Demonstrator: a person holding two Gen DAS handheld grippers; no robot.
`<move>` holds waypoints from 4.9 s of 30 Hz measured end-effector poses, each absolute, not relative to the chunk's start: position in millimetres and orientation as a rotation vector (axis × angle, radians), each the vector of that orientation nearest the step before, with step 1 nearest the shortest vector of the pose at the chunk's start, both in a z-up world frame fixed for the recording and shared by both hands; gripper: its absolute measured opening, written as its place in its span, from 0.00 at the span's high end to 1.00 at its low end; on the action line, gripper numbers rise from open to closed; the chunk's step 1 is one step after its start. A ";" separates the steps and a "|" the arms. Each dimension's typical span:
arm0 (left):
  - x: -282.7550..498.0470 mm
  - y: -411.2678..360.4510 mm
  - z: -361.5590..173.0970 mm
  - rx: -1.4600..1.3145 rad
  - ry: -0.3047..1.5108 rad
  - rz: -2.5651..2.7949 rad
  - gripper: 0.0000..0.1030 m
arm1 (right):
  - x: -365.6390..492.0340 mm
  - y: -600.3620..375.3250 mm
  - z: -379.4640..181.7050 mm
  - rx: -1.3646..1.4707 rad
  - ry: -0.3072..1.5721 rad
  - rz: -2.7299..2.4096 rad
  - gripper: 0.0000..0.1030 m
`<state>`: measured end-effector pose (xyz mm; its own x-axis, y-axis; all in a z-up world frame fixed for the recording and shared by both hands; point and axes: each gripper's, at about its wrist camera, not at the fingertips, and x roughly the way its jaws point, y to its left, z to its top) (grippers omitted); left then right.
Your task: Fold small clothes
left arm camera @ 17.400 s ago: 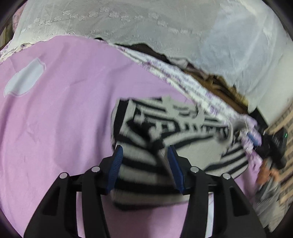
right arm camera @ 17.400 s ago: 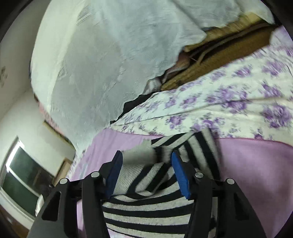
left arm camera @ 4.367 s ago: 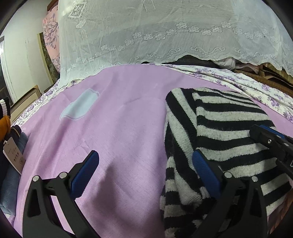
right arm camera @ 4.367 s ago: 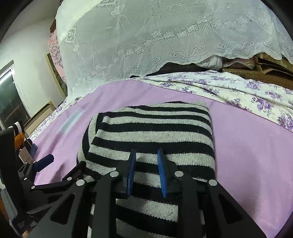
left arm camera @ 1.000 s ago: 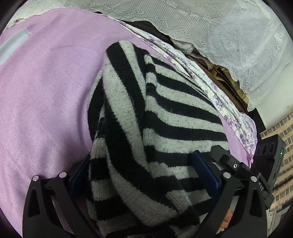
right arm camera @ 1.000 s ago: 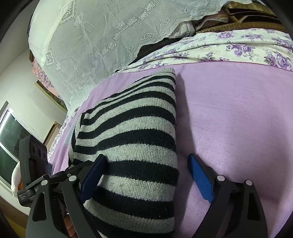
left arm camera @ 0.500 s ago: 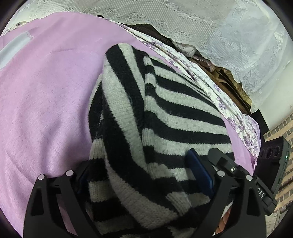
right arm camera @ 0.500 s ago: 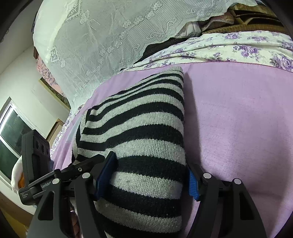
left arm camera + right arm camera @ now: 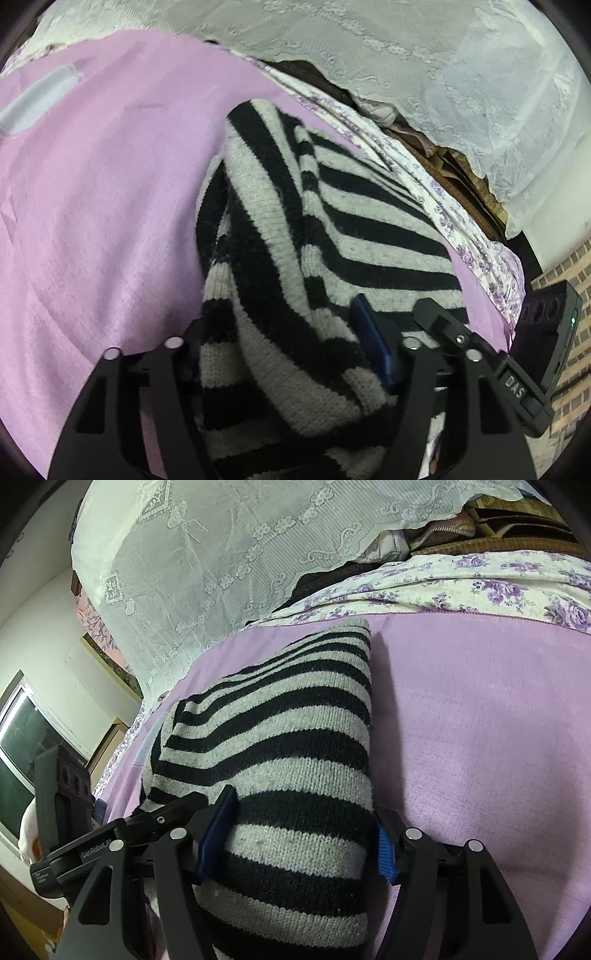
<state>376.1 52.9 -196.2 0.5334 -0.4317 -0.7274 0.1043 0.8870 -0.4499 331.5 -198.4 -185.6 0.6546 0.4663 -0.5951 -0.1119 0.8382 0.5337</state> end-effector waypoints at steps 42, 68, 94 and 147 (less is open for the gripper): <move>267.3 124.5 -114.3 -0.234 0.696 -0.105 0.54 | 264.3 -99.2 -113.8 0.334 0.613 0.498 0.45; 282.0 285.4 -97.3 -0.299 0.650 0.109 0.54 | 321.1 71.5 -93.5 0.259 0.655 0.688 0.45; 329.0 311.8 -183.6 -0.302 0.804 0.292 0.15 | 367.3 103.7 -161.3 0.169 0.789 0.637 0.40; 142.2 201.9 -138.7 -0.115 0.530 0.478 0.10 | 206.3 19.1 -130.8 0.092 0.566 0.581 0.39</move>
